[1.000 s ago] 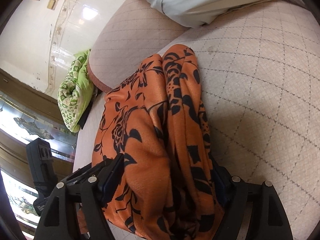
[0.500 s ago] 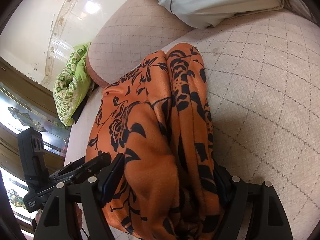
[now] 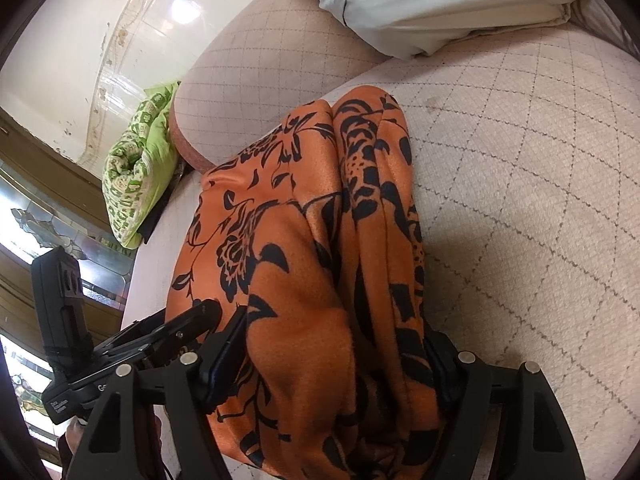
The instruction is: Fold small clothes
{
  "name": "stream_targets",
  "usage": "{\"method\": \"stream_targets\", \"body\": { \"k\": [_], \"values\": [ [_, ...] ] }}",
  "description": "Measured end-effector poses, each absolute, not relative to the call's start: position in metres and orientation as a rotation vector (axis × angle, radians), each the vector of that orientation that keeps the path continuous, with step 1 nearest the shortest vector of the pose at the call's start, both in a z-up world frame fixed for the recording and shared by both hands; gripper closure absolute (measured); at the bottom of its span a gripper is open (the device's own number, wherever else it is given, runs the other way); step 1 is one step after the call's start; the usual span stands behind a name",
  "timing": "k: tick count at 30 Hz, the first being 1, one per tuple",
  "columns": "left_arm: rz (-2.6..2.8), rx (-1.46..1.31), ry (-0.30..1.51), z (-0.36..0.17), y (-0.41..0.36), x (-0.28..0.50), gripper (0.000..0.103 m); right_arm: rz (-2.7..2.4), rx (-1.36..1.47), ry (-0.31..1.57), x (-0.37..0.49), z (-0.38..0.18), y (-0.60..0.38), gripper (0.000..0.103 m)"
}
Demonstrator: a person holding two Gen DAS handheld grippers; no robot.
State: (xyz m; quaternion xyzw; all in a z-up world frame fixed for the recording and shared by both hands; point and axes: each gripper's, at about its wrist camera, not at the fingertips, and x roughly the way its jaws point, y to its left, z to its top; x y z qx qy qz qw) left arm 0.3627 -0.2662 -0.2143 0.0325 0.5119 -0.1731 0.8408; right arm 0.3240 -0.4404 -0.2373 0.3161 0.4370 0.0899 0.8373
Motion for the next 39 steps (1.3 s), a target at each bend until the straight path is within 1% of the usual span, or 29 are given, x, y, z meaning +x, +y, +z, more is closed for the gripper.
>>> {"method": "stream_targets", "body": {
  "k": [39],
  "values": [
    [-0.346, 0.089, 1.06, -0.218, -0.2704, 0.3634, 0.01, 0.193, 0.667, 0.924, 0.3245, -0.2397, -0.4429, 0.027]
  ]
}}
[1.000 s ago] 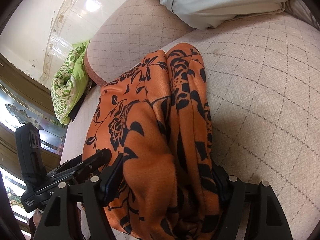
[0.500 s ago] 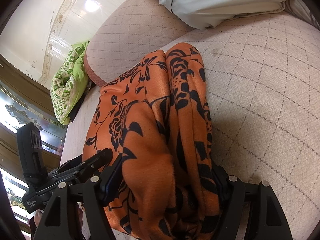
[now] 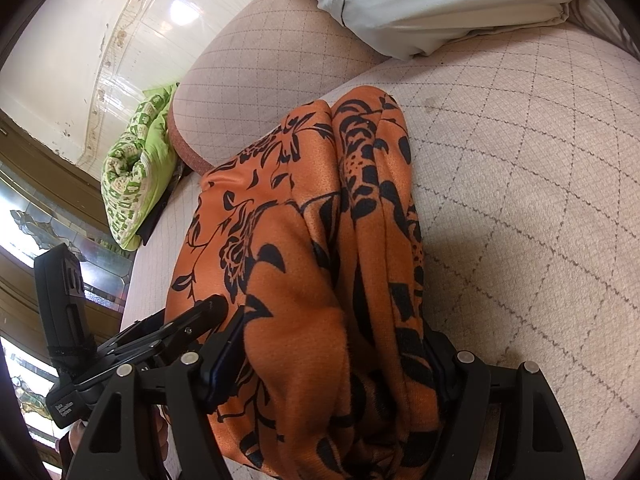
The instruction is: Fold small clothes
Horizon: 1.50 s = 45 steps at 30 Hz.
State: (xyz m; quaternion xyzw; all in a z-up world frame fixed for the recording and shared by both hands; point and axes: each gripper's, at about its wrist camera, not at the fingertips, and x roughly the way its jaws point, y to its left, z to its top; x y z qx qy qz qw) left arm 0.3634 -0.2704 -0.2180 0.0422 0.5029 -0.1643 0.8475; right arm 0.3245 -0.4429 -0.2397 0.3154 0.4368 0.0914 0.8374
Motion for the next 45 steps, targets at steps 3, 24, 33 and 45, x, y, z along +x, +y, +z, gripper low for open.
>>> {"method": "stream_targets", "body": {
  "k": [3, 24, 33, 45],
  "values": [
    [-0.347, 0.095, 1.054, -0.217, -0.27, 0.362, 0.011, 0.193, 0.667, 0.924, 0.324, -0.239, -0.443, 0.027],
    [-0.37, 0.036, 1.029, -0.207, -0.25, 0.365, 0.056, 0.206, 0.644, 0.936, 0.326, -0.225, -0.429, 0.053],
    [-0.338, -0.034, 1.084, -0.209, -0.223, 0.364, 0.022, 0.193, 0.701, 0.959, 0.324, -0.235, -0.438, 0.054],
    [-0.502, -0.156, 1.128, -0.232, -0.232, 0.378, 0.063, 0.21, 0.676, 0.943, 0.322, -0.236, -0.438, 0.054]
  ]
}}
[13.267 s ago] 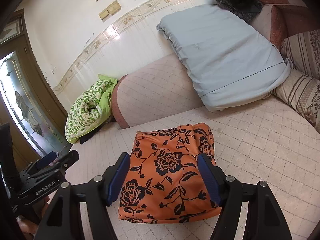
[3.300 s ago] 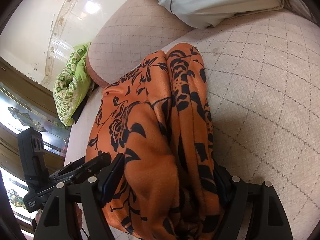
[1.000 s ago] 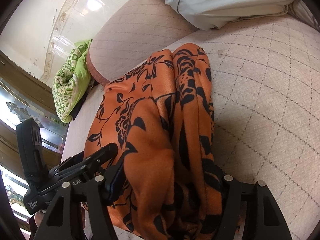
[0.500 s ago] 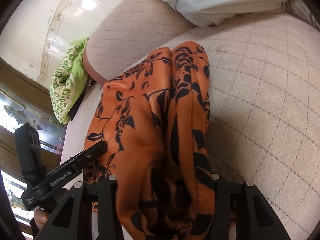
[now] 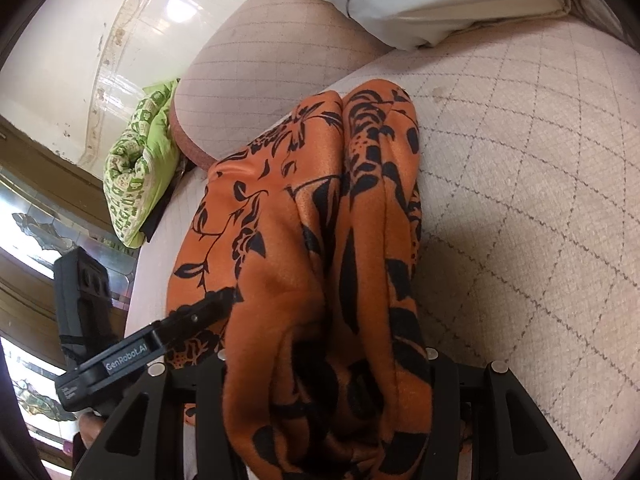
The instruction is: Fold small clothes
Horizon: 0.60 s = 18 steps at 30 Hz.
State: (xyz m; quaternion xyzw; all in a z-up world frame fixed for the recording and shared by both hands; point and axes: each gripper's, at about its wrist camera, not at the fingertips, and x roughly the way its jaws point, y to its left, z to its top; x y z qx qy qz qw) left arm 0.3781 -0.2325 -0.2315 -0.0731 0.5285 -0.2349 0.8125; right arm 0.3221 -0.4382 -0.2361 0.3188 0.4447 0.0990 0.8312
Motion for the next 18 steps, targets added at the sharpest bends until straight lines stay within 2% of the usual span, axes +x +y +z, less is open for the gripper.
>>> {"method": "stream_targets", "body": {
  "k": [5, 12, 18],
  "values": [
    [-0.5, -0.144, 1.099, -0.216, -0.226, 0.369, 0.07, 0.216, 0.65, 0.898, 0.316, -0.219, -0.429, 0.059],
    [-0.507, -0.06, 1.036, -0.165, -0.205, 0.333, 0.07, 0.251, 0.611, 0.844, 0.286, -0.184, -0.404, 0.062],
    [-0.516, 0.029, 0.956, -0.114, -0.176, 0.272, 0.07, 0.295, 0.583, 0.785, 0.227, -0.148, -0.363, 0.062]
  ]
}}
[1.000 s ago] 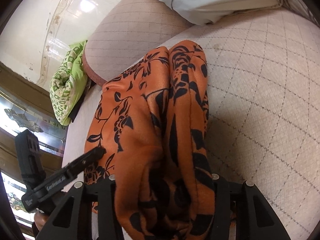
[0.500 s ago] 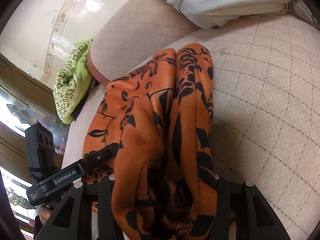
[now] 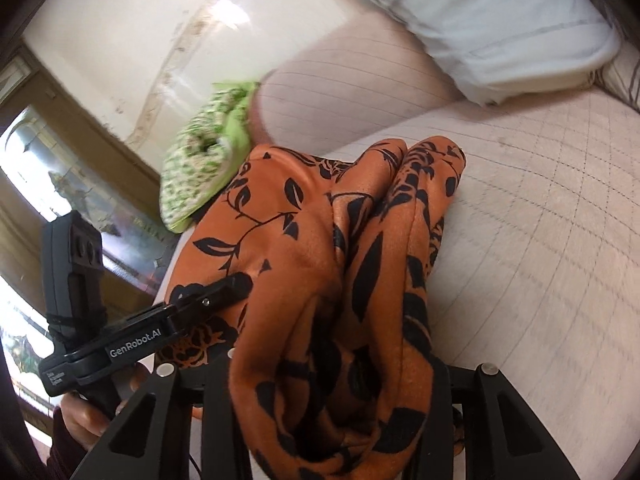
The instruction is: Fold small clothes
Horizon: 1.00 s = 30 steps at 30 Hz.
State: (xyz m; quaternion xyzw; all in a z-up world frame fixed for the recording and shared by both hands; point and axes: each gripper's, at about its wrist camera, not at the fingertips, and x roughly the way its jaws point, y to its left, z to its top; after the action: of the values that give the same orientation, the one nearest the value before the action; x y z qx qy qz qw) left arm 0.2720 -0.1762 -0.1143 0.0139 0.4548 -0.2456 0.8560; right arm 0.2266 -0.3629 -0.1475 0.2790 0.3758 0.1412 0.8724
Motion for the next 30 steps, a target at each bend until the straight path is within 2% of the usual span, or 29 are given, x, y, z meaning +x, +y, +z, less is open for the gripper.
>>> {"method": "stream_targets", "body": {
  "k": [8, 17, 19, 21, 23, 26, 28, 30],
  "values": [
    [-0.533, 0.131, 0.914, -0.093, -0.139, 0.189, 0.07, 0.318, 0.599, 0.759, 0.136, -0.13, -0.319, 0.062],
    [-0.471, 0.146, 1.026, -0.154, -0.119, 0.174, 0.069, 0.259, 0.635, 0.863, 0.103, -0.175, -0.288, 0.062],
    [-0.428, 0.156, 1.068, -0.18, -0.117, 0.18, 0.066, 0.233, 0.66, 0.92, 0.105, -0.197, -0.286, 0.062],
    [-0.38, 0.175, 1.088, -0.2, -0.115, 0.18, 0.048, 0.192, 0.675, 0.994, 0.108, -0.218, -0.285, 0.057],
    [-0.366, 0.147, 1.071, -0.202, -0.11, 0.179, 0.043, 0.188, 0.698, 1.004, 0.104, -0.229, -0.287, 0.045],
    [-0.352, 0.176, 1.081, -0.193, -0.111, 0.178, 0.04, 0.178, 0.687, 1.049, 0.102, -0.224, -0.29, 0.035],
    [-0.333, 0.196, 1.049, -0.18, -0.108, 0.171, 0.04, 0.159, 0.679, 1.057, 0.096, -0.218, -0.295, 0.035],
    [-0.315, 0.211, 0.989, -0.16, -0.104, 0.162, 0.034, 0.147, 0.651, 1.028, 0.088, -0.205, -0.303, 0.035]
  ]
}}
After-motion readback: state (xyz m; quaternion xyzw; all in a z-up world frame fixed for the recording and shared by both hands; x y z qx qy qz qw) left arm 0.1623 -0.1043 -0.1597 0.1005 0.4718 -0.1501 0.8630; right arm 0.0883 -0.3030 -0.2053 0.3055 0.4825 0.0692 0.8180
